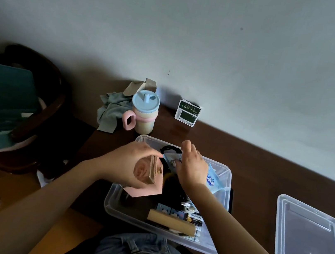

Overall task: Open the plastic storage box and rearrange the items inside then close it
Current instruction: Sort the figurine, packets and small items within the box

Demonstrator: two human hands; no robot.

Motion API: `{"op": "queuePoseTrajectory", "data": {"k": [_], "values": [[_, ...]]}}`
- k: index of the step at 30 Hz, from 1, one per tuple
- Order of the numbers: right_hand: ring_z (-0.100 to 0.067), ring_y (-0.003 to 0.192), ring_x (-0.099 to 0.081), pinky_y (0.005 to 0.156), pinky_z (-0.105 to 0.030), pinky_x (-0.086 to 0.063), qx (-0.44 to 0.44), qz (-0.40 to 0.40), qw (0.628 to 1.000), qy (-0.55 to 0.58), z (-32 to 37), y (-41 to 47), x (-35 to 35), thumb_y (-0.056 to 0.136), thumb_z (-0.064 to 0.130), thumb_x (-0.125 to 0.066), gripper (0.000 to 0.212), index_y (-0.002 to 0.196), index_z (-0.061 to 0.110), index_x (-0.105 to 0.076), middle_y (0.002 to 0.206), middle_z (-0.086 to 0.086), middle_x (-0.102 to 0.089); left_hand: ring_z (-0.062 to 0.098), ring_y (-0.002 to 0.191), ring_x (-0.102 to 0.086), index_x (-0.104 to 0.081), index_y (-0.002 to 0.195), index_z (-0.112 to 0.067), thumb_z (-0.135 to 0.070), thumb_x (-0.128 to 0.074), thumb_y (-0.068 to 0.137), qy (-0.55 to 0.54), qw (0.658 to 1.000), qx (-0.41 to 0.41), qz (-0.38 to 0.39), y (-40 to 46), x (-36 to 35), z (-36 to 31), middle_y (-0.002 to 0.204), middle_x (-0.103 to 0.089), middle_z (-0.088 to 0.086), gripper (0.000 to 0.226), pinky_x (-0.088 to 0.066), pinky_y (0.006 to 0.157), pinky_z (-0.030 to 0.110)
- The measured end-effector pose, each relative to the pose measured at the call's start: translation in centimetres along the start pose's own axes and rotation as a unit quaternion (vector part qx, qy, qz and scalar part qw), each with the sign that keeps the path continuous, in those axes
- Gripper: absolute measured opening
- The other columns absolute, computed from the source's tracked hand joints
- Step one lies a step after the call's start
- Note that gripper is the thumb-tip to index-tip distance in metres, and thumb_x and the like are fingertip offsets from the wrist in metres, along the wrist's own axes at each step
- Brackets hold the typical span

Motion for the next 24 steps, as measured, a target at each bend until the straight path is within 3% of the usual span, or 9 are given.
{"op": "queuePoseTrajectory", "data": {"k": [4,6,8,11,13,15,17,20,24], "values": [[-0.029,0.080,-0.056,0.044,-0.033,-0.036,0.082,-0.065,0.995,0.005,1.3,-0.6,1.1,0.078,0.000,-0.054,0.024,0.099,0.010,-0.056,0.093,-0.008,-0.055,-0.002,0.121,-0.035,-0.037,0.133,-0.047,-0.047,-0.077,0.063,0.017,1.000,0.009,0.008,0.3,-0.6,0.0,0.129,-0.042,-0.020,0.081,-0.034,0.100,0.020],[-0.027,0.070,-0.057,0.036,-0.028,-0.035,0.169,-0.103,0.980,-0.006,2.4,-1.3,1.8,0.074,0.006,-0.062,0.010,0.082,0.010,-0.064,0.081,-0.007,-0.058,-0.004,0.119,-0.040,-0.042,0.132,-0.044,-0.043,-0.081,0.064,-0.047,0.998,0.024,-0.032,0.4,0.0,0.3,0.126,-0.044,-0.021,0.078,-0.036,0.099,0.019],[-0.023,0.065,-0.058,0.036,-0.026,-0.037,0.224,-0.108,0.968,-0.036,2.9,-1.7,1.7,0.061,0.010,-0.080,0.017,0.069,0.014,-0.066,0.073,-0.003,-0.059,-0.003,0.120,-0.044,-0.048,0.130,-0.040,-0.032,-0.084,0.067,-0.134,0.988,0.040,-0.068,0.3,0.7,0.9,0.127,-0.047,-0.017,0.072,-0.039,0.097,0.016],[-0.020,0.061,-0.059,0.038,-0.023,-0.039,0.228,-0.083,0.969,-0.046,2.7,-1.9,1.5,0.041,0.008,-0.087,0.030,0.061,0.017,-0.066,0.067,0.001,-0.060,0.002,0.115,-0.054,-0.052,0.123,-0.039,-0.012,-0.081,0.073,-0.255,0.956,0.062,-0.133,-0.2,1.7,2.1,0.126,-0.056,-0.005,0.064,-0.043,0.090,0.010],[-0.018,0.061,-0.061,0.041,-0.021,-0.037,0.219,-0.070,0.971,-0.059,2.9,-2.1,1.5,0.042,0.012,-0.086,0.028,0.062,0.019,-0.067,0.068,0.004,-0.062,0.009,0.110,-0.060,-0.054,0.118,-0.038,-0.003,-0.074,0.078,-0.325,0.924,0.081,-0.185,-0.6,2.1,2.9,0.121,-0.062,0.000,0.057,-0.046,0.086,0.012],[-0.018,0.071,-0.063,0.049,-0.023,-0.039,0.221,-0.015,0.973,-0.062,3.7,-2.4,0.7,0.064,0.018,-0.076,0.013,0.075,0.018,-0.070,0.079,0.003,-0.064,0.014,0.111,-0.060,-0.055,0.117,-0.036,-0.003,-0.066,0.084,-0.396,0.886,0.108,-0.217,-0.9,1.9,3.8,0.121,-0.063,0.003,0.048,-0.049,0.083,0.018],[-0.021,0.092,-0.062,0.063,-0.027,-0.043,0.221,0.136,0.965,-0.027,4.4,-2.9,-1.7,0.086,0.021,-0.055,0.019,0.100,0.020,-0.068,0.100,0.000,-0.063,0.019,0.113,-0.059,-0.054,0.122,-0.033,-0.005,-0.060,0.089,-0.445,0.856,0.130,-0.229,-1.2,1.6,4.6,0.121,-0.063,0.004,0.044,-0.049,0.088,0.027],[-0.020,0.102,-0.059,0.074,-0.029,-0.048,0.261,0.285,0.922,0.024,6.3,-4.0,-4.4,0.088,0.023,-0.056,0.035,0.122,0.030,-0.060,0.114,0.000,-0.062,0.020,0.111,-0.060,-0.050,0.130,-0.029,-0.014,-0.060,0.090,-0.482,0.834,0.143,-0.226,-1.5,1.0,5.1,0.120,-0.064,0.004,0.044,-0.049,0.092,0.037],[-0.023,0.104,-0.056,0.075,-0.032,-0.048,0.267,0.386,0.882,0.044,8.2,-4.7,-8.3,0.087,0.016,-0.061,0.056,0.136,0.036,-0.046,0.121,-0.002,-0.058,0.012,0.096,-0.066,-0.053,0.126,-0.033,-0.023,-0.055,0.092,-0.511,0.818,0.147,-0.219,-1.8,0.4,4.9,0.111,-0.067,-0.001,0.035,-0.054,0.071,0.025]]}}
Point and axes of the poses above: each hand's wrist, its own y-axis towards the middle knuckle, its own x-axis out of the back of the hand, z = x × y, the point moved 7 cm from there along y, towards the middle knuckle
